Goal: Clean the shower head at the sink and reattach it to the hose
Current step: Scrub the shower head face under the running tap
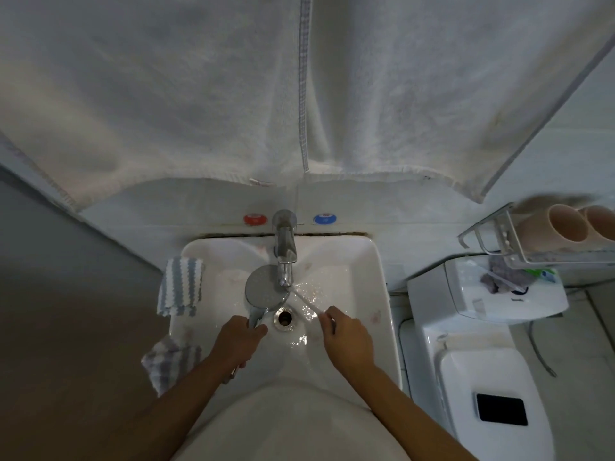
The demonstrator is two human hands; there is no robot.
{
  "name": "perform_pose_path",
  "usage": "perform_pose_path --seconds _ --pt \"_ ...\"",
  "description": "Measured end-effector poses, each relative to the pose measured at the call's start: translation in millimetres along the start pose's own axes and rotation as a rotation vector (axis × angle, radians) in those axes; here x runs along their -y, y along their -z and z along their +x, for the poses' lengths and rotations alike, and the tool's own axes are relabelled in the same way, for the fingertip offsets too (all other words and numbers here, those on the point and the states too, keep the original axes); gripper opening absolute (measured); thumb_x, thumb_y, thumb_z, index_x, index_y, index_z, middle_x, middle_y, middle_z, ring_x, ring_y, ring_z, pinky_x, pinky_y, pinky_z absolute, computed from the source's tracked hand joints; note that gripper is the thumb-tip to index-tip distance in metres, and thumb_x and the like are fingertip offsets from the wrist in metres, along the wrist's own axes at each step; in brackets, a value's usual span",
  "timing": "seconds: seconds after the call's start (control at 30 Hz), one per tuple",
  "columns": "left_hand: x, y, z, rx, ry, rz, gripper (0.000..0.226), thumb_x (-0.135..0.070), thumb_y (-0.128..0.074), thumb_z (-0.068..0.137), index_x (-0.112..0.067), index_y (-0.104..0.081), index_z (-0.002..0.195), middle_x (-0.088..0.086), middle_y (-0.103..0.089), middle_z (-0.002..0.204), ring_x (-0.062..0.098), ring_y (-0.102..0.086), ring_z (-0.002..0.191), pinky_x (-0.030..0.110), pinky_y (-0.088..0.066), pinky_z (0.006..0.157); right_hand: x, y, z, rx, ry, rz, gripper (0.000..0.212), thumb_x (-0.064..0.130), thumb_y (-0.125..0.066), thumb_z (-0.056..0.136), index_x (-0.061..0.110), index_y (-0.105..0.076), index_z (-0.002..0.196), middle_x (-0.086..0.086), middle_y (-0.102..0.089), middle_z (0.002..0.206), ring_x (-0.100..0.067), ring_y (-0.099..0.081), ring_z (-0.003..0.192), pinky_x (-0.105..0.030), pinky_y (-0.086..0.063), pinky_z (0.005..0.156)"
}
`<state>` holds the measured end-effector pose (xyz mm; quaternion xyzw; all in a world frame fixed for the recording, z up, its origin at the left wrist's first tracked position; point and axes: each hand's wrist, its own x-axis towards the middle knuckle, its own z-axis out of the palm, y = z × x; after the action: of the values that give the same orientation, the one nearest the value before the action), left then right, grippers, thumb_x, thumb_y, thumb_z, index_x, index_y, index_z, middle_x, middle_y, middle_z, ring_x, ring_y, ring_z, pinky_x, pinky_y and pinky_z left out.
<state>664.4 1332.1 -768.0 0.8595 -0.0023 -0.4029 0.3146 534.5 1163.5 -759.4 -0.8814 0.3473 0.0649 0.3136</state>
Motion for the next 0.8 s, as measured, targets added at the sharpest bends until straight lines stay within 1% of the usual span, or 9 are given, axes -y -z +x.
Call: perform_pose_path --seconds 0.07,0.13,0.2,0.27,0.37,0.43,0.6,0.73,0.8 --pt "0.4 -0.5 0.6 0.002 -0.004 0.010 0.034 -0.024 -0.061 0.086 -0.009 -0.048 0.059 0.007 -0.047 0.045 0.015 -0.042 0.027 0.021 -0.035 0.034 0.7 -1.2 -0.9 0.044 0.019 -0.005 0.033 0.041 -0.040 0.101 0.017 -0.060 0.089 0.004 -0.054 0.063 -0.023 -0.058 0.064 -0.032 -0.040 0.055" --pt "0.1 -1.2 0.8 0.000 -0.009 0.021 0.034 -0.025 -0.060 0.087 -0.009 -0.047 0.059 0.006 -0.047 0.044 0.015 -0.042 0.028 0.021 -0.035 0.034 3.1 -2.3 -4.8 0.094 0.045 -0.023 0.033 0.042 -0.041 0.100 0.019 -0.062 0.089 0.005 -0.057 0.066 -0.021 -0.057 0.065 -0.030 -0.040 0.057" --pt "-0.8 -1.9 0.2 -0.003 -0.017 0.032 0.035 -0.024 -0.060 0.088 -0.010 -0.046 0.059 0.006 -0.046 0.044 0.014 -0.041 0.028 0.020 -0.034 0.033 2.5 -1.9 -4.9 0.058 0.033 -0.036 0.034 0.042 -0.040 0.101 0.018 -0.061 0.089 0.005 -0.055 0.066 -0.020 -0.055 0.064 -0.030 -0.038 0.056" --pt "-1.5 -2.2 0.1 -0.009 -0.019 0.040 0.034 -0.023 -0.060 0.087 -0.010 -0.046 0.059 0.006 -0.046 0.044 0.013 -0.041 0.027 0.020 -0.033 0.031 0.2 -0.4 -1.1 0.000 0.000 -0.033 0.035 0.041 -0.038 0.103 0.016 -0.059 0.090 0.002 -0.056 0.066 -0.023 -0.058 0.065 -0.033 -0.041 0.056" --pt "-1.8 -2.3 1.5 -0.007 -0.015 0.062 0.033 -0.024 -0.060 0.086 -0.009 -0.046 0.060 0.006 -0.047 0.045 0.013 -0.042 0.025 0.019 -0.032 0.030 1.3 -1.3 -1.5 0.055 0.012 -0.011 0.033 0.042 -0.041 0.101 0.017 -0.061 0.090 -0.002 -0.060 0.069 -0.027 -0.061 0.071 -0.034 -0.045 0.061" --pt "-0.6 -2.4 2.9 -0.004 -0.014 0.065 0.035 -0.025 -0.061 0.086 -0.010 -0.044 0.059 0.006 -0.047 0.044 0.013 -0.042 0.024 0.020 -0.032 0.031 3.6 -2.0 -5.1 0.100 0.028 0.002 0.032 0.042 -0.044 0.099 0.018 -0.063 0.089 0.004 -0.056 0.066 -0.024 -0.058 0.069 -0.032 -0.042 0.060" --pt "6.7 -1.8 5.4 -0.003 -0.002 0.083 0.032 -0.028 -0.061 0.085 -0.010 -0.046 0.063 0.006 -0.049 0.048 0.015 -0.044 0.028 0.021 -0.034 0.033 -2.0 -0.7 -1.2 0.017 -0.040 -0.026 0.033 0.039 -0.040 0.102 0.016 -0.058 0.087 0.002 -0.053 0.066 -0.026 -0.056 0.068 -0.033 -0.041 0.059" --pt "11.6 -2.1 7.4 0.002 -0.001 0.119 0.030 -0.027 -0.060 0.084 -0.009 -0.047 0.064 0.006 -0.050 0.049 0.015 -0.044 0.029 0.021 -0.036 0.034 0.0 -4.1 -5.5 0.099 0.002 -0.002 0.032 0.040 -0.044 0.099 0.016 -0.063 0.089 -0.005 -0.065 0.074 -0.028 -0.062 0.074 -0.033 -0.044 0.061" --pt "14.4 -2.0 8.3 0.005 -0.008 0.135 0.030 -0.028 -0.060 0.084 -0.009 -0.047 0.065 0.006 -0.050 0.051 0.016 -0.045 0.031 0.021 -0.037 0.034 -0.7 -4.5 -5.3 0.080 -0.013 -0.016 0.032 0.039 -0.042 0.100 0.016 -0.061 0.088 -0.006 -0.065 0.075 -0.029 -0.060 0.073 -0.033 -0.041 0.060"
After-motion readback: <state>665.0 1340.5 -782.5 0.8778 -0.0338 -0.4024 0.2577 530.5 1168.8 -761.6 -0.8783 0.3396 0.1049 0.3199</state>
